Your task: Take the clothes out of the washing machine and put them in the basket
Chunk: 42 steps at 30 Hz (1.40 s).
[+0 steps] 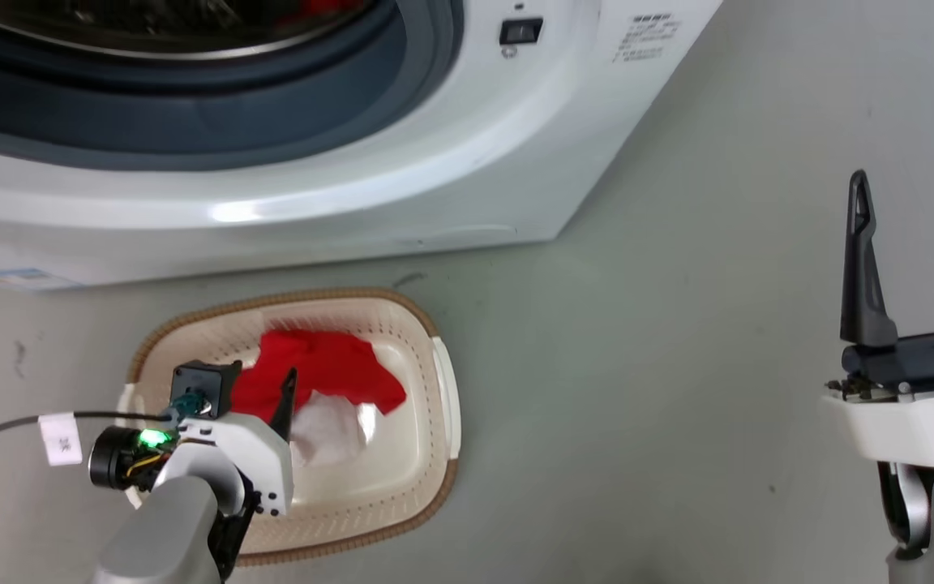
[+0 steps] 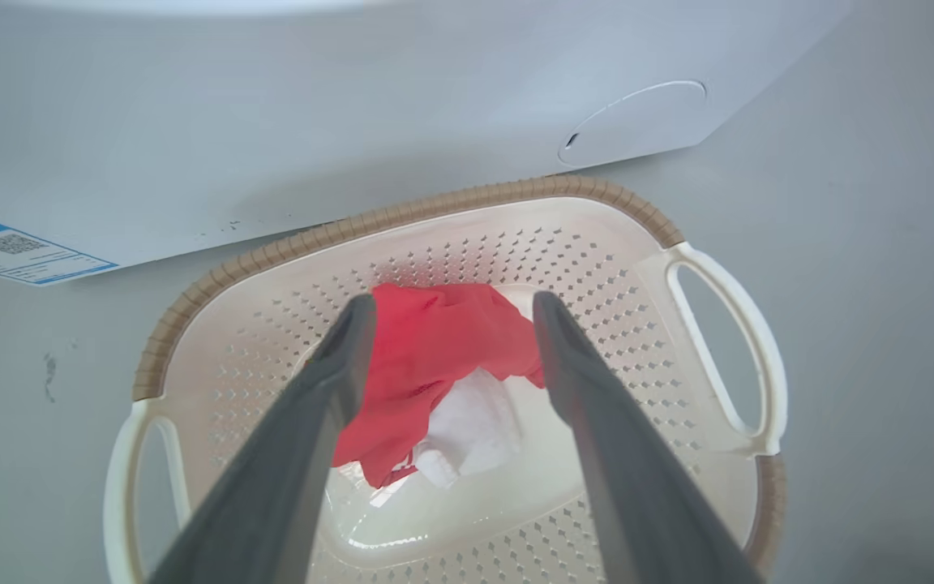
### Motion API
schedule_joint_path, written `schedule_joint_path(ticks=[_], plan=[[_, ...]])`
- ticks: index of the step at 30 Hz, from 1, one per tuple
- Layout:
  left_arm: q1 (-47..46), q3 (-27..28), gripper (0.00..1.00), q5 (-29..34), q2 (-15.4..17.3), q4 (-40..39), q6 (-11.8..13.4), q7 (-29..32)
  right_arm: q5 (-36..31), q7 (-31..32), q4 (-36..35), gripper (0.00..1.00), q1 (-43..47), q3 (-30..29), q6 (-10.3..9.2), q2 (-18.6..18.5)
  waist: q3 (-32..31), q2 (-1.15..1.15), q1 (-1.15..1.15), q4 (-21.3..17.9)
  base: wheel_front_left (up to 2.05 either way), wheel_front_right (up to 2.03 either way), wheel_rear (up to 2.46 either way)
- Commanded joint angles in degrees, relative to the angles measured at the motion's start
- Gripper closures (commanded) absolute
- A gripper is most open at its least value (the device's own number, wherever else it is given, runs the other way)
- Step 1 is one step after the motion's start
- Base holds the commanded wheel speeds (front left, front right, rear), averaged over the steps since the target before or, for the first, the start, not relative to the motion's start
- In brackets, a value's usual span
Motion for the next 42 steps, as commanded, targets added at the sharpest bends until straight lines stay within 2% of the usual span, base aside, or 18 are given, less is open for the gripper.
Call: schedule_joint_path(ticks=[1,8,12,17,23,26,31,35,37,42], plan=[[1.29,1.06,0.00,0.49,0.16,-1.22,0.21,-0.14,0.21,-0.12,0.32,0.00,0.87,-0.09,-0.06,0.00,-2.62,0.00,0.01,0.85,0.00,0.00,0.00],[6.39,7.05,0.00,5.64,0.77,-10.86,0.76,-0.15,0.35,-0.12,1.23,0.00,2.85,-0.06,-0.06,0.00,-6.14,0.00,0.01,0.84,0.00,0.00,0.00],[9.25,12.34,0.00,7.60,1.71,-17.95,1.45,-0.14,1.05,-0.12,1.39,0.00,3.17,0.25,-0.06,-0.02,-7.12,0.00,0.01,-0.30,0.00,0.00,0.00],[11.47,17.67,0.00,9.80,3.26,-26.64,0.83,-0.14,1.58,-0.12,1.17,0.00,3.76,0.63,-0.06,0.01,-6.51,0.00,0.01,-1.54,0.00,0.00,0.00],[6.61,21.05,0.00,10.86,5.45,-32.62,-0.87,-0.15,2.24,-0.12,0.49,0.00,3.08,0.51,-0.06,0.00,-3.35,0.00,0.01,-3.44,0.00,0.00,0.00],[3.30,21.54,0.00,10.28,6.14,-33.25,-1.52,0.38,2.30,-0.12,0.22,0.00,2.77,0.69,-0.06,0.00,-1.59,0.00,0.01,-4.10,0.00,0.00,0.00],[-8.73,21.16,0.00,9.95,8.83,-31.16,-3.45,5.28,3.13,-0.12,-0.41,0.00,1.50,1.54,-0.06,0.01,3.38,0.00,0.01,-6.14,0.00,0.00,0.00],[-20.19,19.03,0.00,12.20,11.29,-26.29,-4.34,10.07,4.15,-0.12,-0.38,0.00,0.36,2.72,-0.06,0.02,7.36,0.00,0.01,-7.57,0.00,0.00,0.00],[-25.35,18.22,0.00,10.81,11.03,-23.19,-4.97,12.95,4.72,-0.12,-0.64,0.00,0.02,3.69,-0.06,0.01,9.04,0.00,0.01,-8.52,0.00,0.00,0.00],[-38.40,15.52,0.00,8.03,13.08,-15.57,-5.82,21.97,5.99,-0.12,-0.29,0.00,-0.81,6.13,-0.06,0.02,12.76,0.00,0.01,-11.46,0.00,0.00,0.00]])
